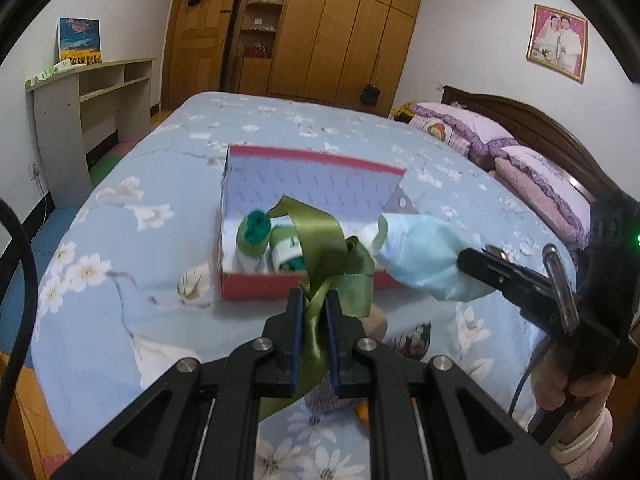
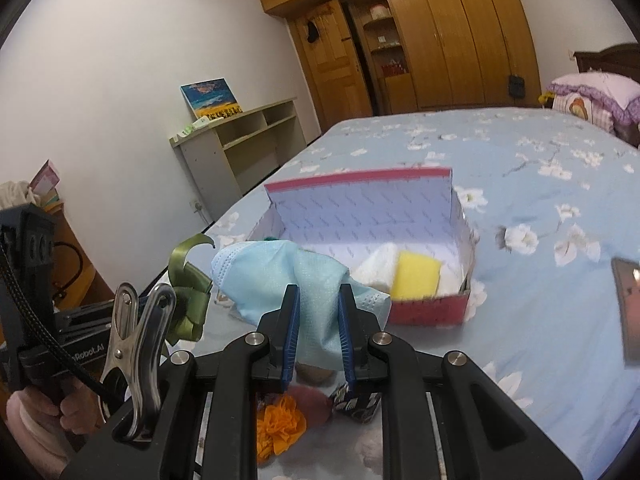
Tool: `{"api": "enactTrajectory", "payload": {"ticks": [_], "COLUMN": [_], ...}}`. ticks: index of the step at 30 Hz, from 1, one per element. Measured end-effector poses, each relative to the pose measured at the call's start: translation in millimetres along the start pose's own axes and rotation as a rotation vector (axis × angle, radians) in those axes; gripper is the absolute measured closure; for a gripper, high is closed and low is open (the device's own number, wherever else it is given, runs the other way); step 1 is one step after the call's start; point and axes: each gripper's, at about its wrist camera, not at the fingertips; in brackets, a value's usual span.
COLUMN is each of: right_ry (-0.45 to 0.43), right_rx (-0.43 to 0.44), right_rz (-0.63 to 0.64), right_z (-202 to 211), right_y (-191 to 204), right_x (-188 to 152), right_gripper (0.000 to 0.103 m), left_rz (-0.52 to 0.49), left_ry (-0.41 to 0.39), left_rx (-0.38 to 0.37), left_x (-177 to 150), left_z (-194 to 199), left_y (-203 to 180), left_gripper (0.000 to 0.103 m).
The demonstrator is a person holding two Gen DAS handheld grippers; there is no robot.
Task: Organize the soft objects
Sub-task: 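Carry the green ribbon and blue mask over the pink box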
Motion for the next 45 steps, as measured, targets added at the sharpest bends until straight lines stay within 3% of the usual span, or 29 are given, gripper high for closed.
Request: {"api": "enactTrajectory", "payload": {"ticks": [10, 21, 30, 45], "right_ry": [-0.045, -0.050, -0.044, 0.020], "right_rx": [-0.067, -0.103, -0.141, -0.222], "right_rz": [0.036, 0.022, -0.002, -0.052], "right_z": [-3.7, -30.1, -58.6, -101.2], "right_y": [-5.0, -20.5, -40.1, -73.2], "right_x": [33.4, 53.0, 59.1, 40.6], "right_gripper": [0.084, 0.084, 0.084, 0.084], "left_rz": [-0.015, -0.032, -0.025, -0.027], "left_ry": [-0.037, -0.017, 0.022, 0.122], "left_rx": [0.022, 0.040, 0.069, 0.104], "left_x": [41.8, 70.5, 81.0, 74.9], "left_z": [-23.2, -71.7, -112.5, -174.5], "left_y": [2.6, -1.1, 2.8, 6.4], "left_gripper": [0.092, 0.092, 0.092, 0.092]}}
Point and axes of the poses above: each gripper's, at about its wrist camera, not at the fingertips, and z roughly against the way its jaws point, y to its left, x to its top, and after that the axes turned 3 degrees about -z, right-handed
